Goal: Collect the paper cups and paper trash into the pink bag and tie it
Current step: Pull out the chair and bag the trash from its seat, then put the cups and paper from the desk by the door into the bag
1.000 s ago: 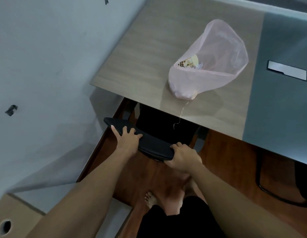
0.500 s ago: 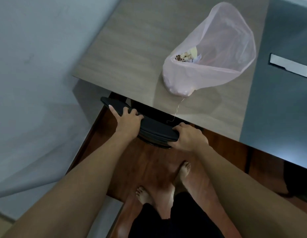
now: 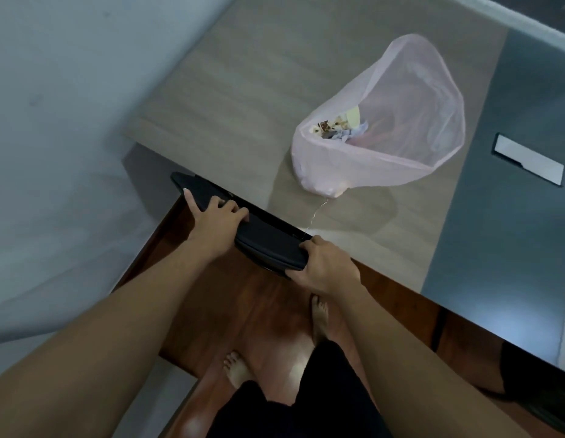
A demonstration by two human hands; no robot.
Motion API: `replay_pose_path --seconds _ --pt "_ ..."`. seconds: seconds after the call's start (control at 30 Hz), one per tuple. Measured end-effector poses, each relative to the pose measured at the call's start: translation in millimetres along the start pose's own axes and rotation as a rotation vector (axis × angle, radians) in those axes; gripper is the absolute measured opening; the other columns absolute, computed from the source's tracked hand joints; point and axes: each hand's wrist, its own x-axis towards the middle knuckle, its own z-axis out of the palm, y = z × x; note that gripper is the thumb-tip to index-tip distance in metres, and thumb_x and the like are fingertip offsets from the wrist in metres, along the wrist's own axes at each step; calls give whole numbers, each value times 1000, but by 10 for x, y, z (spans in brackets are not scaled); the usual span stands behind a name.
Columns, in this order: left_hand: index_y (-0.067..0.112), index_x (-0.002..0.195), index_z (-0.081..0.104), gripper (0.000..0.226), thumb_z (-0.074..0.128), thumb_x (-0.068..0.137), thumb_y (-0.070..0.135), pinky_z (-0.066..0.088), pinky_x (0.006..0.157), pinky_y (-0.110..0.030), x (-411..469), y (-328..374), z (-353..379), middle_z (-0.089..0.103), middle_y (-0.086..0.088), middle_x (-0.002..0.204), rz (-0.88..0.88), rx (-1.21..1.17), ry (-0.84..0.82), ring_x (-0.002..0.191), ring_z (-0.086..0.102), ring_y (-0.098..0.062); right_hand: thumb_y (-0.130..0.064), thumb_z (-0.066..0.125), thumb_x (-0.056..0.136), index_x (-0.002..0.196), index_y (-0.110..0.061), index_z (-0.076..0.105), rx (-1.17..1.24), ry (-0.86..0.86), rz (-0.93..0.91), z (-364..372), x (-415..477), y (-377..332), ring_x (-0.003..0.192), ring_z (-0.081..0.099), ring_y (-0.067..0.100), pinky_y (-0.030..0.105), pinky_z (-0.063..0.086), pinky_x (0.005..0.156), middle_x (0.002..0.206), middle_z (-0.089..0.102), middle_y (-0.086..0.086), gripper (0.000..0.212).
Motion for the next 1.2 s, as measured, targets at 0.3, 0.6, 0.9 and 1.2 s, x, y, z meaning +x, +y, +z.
replay_pose_path --seconds 0.3,0.6,0.9,1.2 --pt "44 149 55 65 81 90 52 -19 121 -73 -83 -109 -416 43 14 161 14 -219 -322 158 27 -21 -93 53 90 81 -40 80 554 -3 43 -455 -102 512 86 68 -1 31 55 83 84 74 -24 59" --pt "28 112 79 48 57 100 69 56 99 -35 107 443 -1441 79 11 113 -187 -802 60 105 75 -13 -37 57 108 101 -19 81 637 240 241 -1265 250 2253 103 74 29 44 59 95 107 80 5 30" --pt "18 138 67 78 75 84 74 49 105 -34 776 1539 -1979 65 1 131 -299 -951 451 121 61 -16 -91 52 86 124 -23 62 1206 408 255 -2377 568 2416 105 72 19 49 65 85 120 70 -4 79" --pt "10 100 75 25 58 108 27 41 74 -31 1082 1815 -1840 77 -17 102 -558 -965 472 97 71 -34 -23 66 102 93 -14 65 1359 261 367 -2526 866 2085 82 71 28 48 63 83 103 78 18 12"
